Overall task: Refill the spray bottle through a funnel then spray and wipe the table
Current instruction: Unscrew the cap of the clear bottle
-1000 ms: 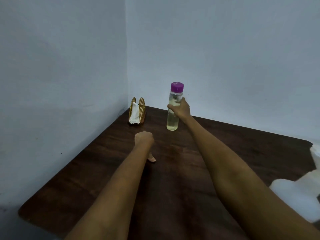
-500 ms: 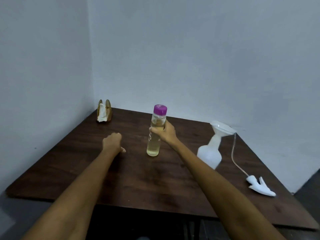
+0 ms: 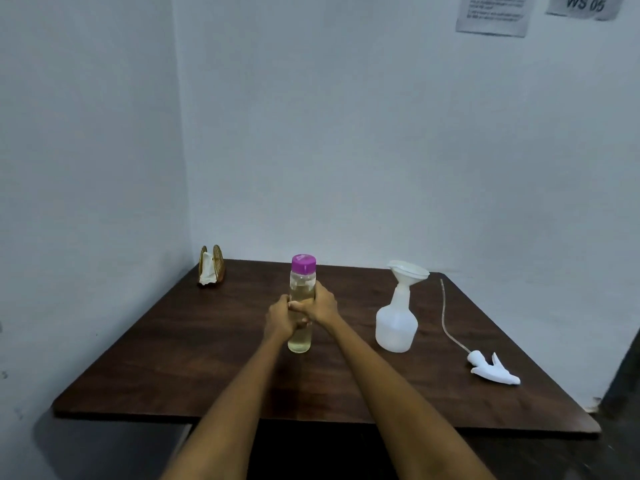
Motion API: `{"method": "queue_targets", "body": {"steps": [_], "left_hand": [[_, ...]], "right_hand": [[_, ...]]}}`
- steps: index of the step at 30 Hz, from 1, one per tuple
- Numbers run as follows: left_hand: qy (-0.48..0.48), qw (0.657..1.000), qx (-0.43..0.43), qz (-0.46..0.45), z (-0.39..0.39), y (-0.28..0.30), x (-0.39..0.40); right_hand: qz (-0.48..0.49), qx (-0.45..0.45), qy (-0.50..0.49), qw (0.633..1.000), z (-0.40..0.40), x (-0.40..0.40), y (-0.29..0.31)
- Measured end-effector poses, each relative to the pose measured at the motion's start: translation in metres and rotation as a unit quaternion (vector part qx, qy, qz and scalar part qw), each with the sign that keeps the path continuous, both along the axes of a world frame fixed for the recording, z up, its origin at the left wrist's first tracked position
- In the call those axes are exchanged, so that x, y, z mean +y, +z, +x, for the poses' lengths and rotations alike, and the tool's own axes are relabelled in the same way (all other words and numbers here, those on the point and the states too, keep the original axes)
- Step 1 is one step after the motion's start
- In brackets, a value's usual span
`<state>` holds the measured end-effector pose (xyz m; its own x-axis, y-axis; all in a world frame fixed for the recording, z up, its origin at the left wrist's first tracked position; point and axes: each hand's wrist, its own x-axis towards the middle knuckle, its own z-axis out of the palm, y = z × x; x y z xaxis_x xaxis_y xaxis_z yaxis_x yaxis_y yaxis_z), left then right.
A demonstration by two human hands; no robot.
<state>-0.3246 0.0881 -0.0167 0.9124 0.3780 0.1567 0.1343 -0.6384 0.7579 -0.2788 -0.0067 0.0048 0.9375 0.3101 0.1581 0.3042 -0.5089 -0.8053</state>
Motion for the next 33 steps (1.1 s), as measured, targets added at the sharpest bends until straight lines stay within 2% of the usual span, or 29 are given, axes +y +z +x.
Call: {"method": "queue_targets", "body": {"steps": [13,16,19,21,23,26,28,33], "left_hand": [[0.006,1.0,0.009,0.011,0.027,-0.01,0.011],[-0.004,1.0,0.018,-0.011,0.03,-0.008,0.015],[-0.012,0.999,0.038,-0.036,0.031,-0.004,0.016],[-0.026,0.997,0.066,-0.007,0.034,0.001,0.017],[-0.039,0.994,0.097,0.017,0.037,0.014,0.018],[-0.027,0.996,0.07,-0.037,0.044,0.04,0.015],[0.005,0.998,0.059,-0.037,0.05,0.048,0.013],[0.044,0.997,0.065,-0.01,0.058,0.042,0.01]], "right_hand": [[-0.012,0.004,-0.004,1.0,0.028,0.012,-0.005],[-0.021,0.011,0.021,0.999,0.03,0.01,-0.002],[-0.021,0.006,0.07,0.997,0.033,0.0,0.013],[-0.004,-0.017,0.062,0.998,0.033,-0.006,0.035],[-0.046,-0.086,0.055,0.994,0.031,-0.005,0.059],[-0.179,-0.156,0.066,0.969,0.029,0.004,0.082],[-0.243,-0.166,0.065,0.953,0.033,0.011,0.088],[-0.302,-0.162,0.053,0.938,0.04,0.02,0.096]]}}
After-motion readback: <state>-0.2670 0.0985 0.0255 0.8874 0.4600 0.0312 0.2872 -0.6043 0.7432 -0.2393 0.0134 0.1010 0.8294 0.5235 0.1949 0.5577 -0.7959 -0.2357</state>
